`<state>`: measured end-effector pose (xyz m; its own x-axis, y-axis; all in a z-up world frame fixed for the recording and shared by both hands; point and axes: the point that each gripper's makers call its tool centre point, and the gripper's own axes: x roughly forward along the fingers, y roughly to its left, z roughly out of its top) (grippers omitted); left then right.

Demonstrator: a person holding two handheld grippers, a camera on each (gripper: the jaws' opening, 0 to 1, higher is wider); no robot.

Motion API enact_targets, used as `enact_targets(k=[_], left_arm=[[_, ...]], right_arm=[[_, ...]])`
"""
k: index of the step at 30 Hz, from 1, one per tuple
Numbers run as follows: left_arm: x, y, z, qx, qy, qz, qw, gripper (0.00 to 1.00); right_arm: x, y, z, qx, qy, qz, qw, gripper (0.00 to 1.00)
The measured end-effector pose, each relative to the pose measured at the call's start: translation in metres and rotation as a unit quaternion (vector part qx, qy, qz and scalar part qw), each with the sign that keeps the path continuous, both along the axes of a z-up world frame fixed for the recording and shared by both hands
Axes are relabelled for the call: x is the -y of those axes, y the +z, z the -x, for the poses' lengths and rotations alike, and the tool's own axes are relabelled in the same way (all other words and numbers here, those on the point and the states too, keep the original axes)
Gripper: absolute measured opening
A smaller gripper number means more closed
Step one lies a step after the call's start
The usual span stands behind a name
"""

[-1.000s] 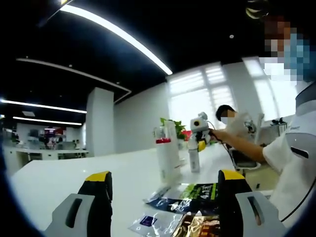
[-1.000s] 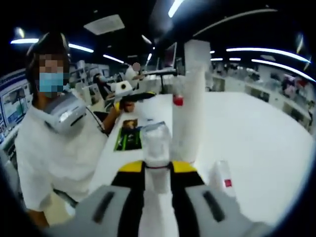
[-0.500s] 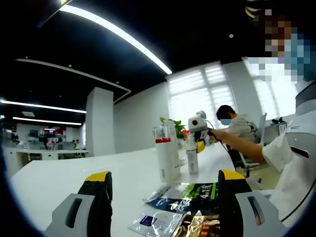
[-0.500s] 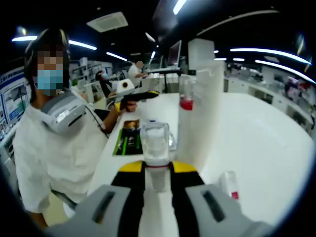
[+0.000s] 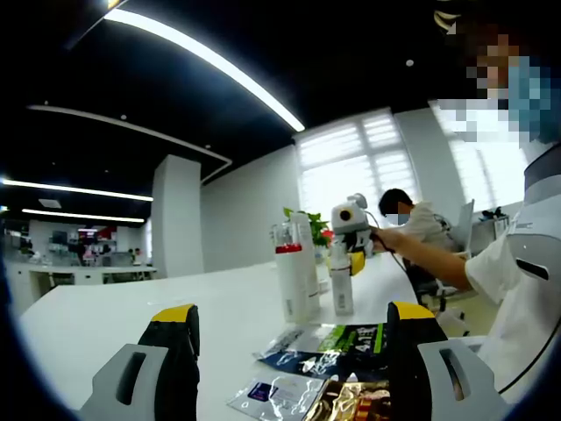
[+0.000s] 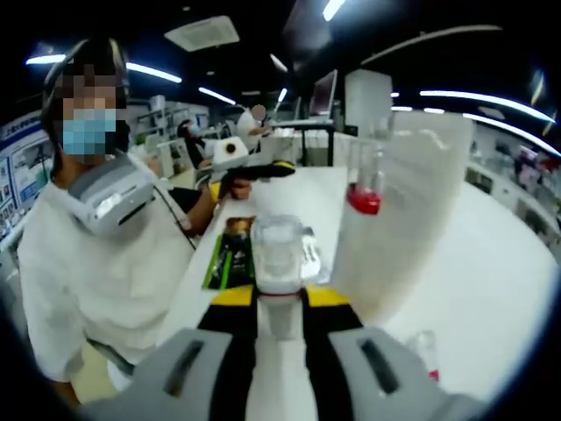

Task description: Arrange the skincare products in the storage area until every visible bottle or jar stands upright without overlapping.

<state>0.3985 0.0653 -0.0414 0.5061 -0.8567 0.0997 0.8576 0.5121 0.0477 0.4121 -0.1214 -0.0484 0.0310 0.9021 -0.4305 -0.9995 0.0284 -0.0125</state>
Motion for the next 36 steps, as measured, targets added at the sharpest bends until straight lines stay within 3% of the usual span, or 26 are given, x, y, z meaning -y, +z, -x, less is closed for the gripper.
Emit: enact_targets(k=[36], left_arm=[[0.002, -0.001, 0.000, 0.001, 0.000, -0.003, 1.0000, 0.90]], right_arm=[[-0.026, -0.009, -0.011, 0.023, 0.010, 0.021, 0.9995, 0.19]])
